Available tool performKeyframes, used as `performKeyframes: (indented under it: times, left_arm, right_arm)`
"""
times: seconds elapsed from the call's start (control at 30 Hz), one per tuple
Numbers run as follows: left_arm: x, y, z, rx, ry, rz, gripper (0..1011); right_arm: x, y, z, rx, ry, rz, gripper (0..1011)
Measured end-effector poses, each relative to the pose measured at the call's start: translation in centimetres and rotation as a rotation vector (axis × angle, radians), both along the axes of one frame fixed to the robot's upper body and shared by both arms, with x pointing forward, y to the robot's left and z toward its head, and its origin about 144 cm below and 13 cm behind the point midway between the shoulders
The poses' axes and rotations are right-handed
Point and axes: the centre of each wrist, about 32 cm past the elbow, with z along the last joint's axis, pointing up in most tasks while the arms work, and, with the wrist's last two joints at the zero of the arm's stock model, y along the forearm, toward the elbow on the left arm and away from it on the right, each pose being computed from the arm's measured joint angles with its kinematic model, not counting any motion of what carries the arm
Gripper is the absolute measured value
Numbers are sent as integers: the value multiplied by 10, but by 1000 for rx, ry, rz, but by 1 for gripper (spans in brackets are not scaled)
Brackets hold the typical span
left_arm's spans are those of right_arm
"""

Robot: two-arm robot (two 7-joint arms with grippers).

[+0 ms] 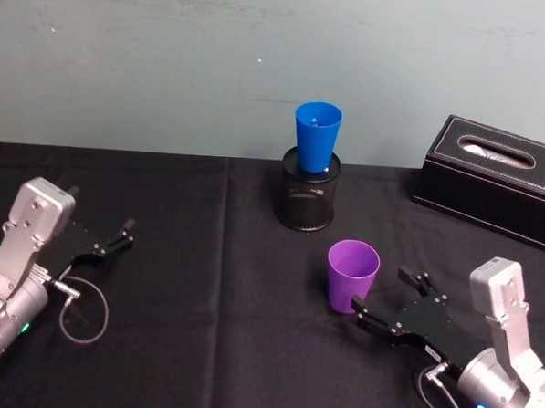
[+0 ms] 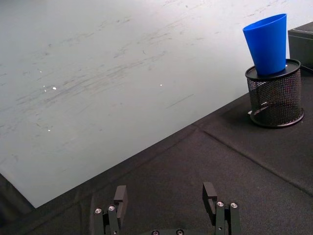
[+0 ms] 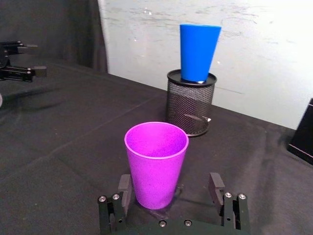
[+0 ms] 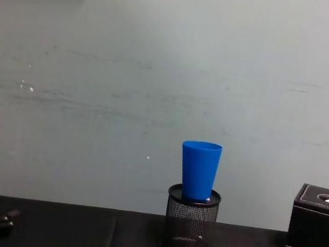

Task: Pick up one cup with a gripper and tap it against the other cup.

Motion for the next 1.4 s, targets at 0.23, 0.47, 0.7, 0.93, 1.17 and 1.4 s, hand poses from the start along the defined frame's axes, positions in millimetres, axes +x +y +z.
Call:
performKeyframes:
  times: [0.23,0.47,0.7,0.93,1.17,1.4]
  left_arm:
    - [0,0,0,0,0,0,1011]
    - [0,0,0,0,0,0,1011]
    - [0,0,0,0,0,0,1011]
    - [0,0,0,0,0,0,1011]
    - [0,0,0,0,0,0,1011]
    - [0,0,0,0,0,0,1011]
  right_arm:
    - [5,5,-1,1,-7,23,1004]
    - [12,9,-2,10,-10,35,1004]
    - [20,11,-1,17,-12,53,1004]
    - [29,14,1,21,-15,67,1004]
    - [37,16,1,23,-12,77,1004]
    - [41,17,0,28,-4,87,1004]
